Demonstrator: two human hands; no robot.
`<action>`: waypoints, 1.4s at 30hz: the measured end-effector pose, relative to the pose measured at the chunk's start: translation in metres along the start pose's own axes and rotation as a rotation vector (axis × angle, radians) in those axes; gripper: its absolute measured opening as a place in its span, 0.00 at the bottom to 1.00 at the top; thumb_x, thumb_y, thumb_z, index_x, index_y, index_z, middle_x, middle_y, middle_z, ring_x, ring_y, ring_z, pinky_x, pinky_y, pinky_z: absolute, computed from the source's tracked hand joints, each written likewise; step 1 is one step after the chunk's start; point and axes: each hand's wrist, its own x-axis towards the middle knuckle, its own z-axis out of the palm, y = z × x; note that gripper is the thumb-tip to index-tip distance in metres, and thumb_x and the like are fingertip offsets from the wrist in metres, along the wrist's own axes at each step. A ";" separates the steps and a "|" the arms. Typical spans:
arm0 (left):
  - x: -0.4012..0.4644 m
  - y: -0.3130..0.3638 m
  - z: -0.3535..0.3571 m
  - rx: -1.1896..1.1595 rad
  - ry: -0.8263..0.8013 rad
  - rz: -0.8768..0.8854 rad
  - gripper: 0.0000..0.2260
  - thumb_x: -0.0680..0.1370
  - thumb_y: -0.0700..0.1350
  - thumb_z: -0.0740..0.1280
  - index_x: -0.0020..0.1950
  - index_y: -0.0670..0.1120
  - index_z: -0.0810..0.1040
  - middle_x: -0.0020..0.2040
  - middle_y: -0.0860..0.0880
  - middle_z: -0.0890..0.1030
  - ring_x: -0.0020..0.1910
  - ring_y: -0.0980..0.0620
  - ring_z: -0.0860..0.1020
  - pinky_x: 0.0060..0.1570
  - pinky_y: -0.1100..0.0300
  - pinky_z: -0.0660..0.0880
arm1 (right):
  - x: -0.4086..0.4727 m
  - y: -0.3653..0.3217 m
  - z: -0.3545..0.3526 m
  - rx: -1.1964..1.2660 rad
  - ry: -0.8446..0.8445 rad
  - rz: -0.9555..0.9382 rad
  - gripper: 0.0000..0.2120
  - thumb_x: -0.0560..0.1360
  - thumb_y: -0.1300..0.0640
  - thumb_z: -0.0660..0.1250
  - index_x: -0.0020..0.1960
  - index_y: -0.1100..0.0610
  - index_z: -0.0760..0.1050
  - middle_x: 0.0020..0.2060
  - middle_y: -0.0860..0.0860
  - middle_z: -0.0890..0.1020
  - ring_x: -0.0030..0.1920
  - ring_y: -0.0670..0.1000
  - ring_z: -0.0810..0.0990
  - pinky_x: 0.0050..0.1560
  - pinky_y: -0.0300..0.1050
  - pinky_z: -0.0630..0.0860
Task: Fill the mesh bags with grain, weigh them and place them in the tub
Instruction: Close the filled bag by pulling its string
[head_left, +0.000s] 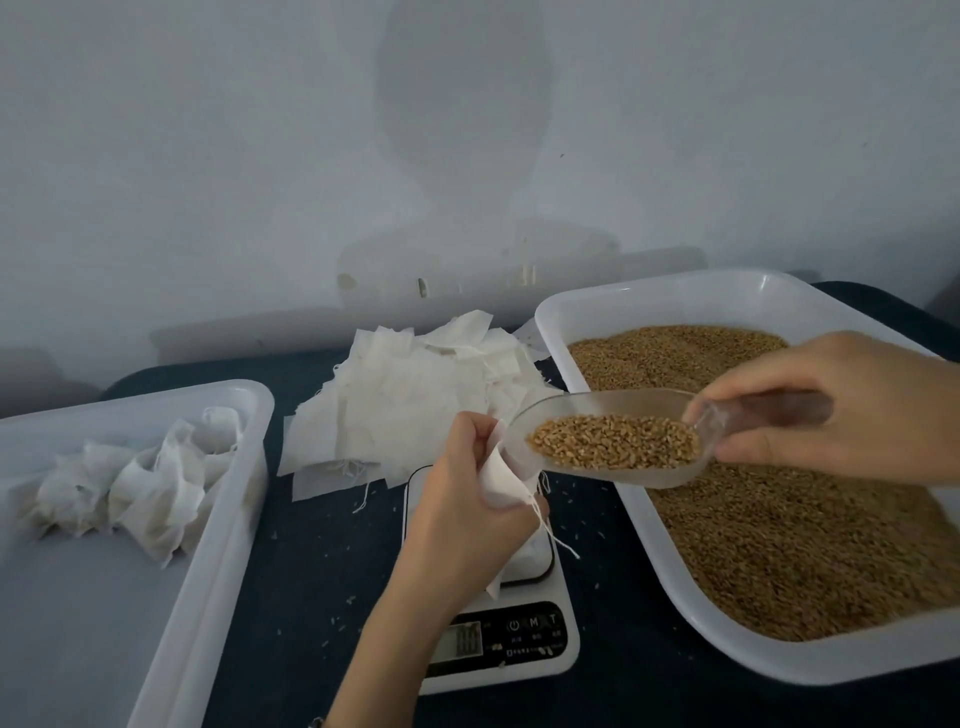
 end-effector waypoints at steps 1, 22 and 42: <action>-0.001 -0.002 0.000 0.015 0.012 0.001 0.17 0.70 0.36 0.71 0.47 0.54 0.68 0.41 0.59 0.76 0.35 0.64 0.75 0.29 0.73 0.70 | 0.003 -0.004 -0.004 -0.016 -0.020 -0.006 0.29 0.58 0.18 0.55 0.50 0.31 0.77 0.40 0.40 0.84 0.39 0.44 0.81 0.44 0.53 0.80; -0.005 -0.019 0.006 0.107 0.102 0.030 0.21 0.70 0.37 0.71 0.49 0.57 0.65 0.46 0.56 0.76 0.44 0.61 0.75 0.35 0.69 0.72 | 0.054 -0.074 -0.036 -0.571 -0.307 0.004 0.12 0.67 0.35 0.66 0.43 0.41 0.79 0.30 0.21 0.72 0.34 0.25 0.72 0.31 0.32 0.67; -0.003 -0.021 0.003 -0.279 0.109 -0.008 0.12 0.72 0.37 0.69 0.51 0.46 0.71 0.33 0.62 0.78 0.32 0.66 0.75 0.31 0.72 0.72 | 0.041 -0.033 -0.022 -0.223 -0.229 -0.003 0.22 0.57 0.26 0.58 0.45 0.32 0.78 0.39 0.30 0.81 0.42 0.33 0.79 0.44 0.37 0.74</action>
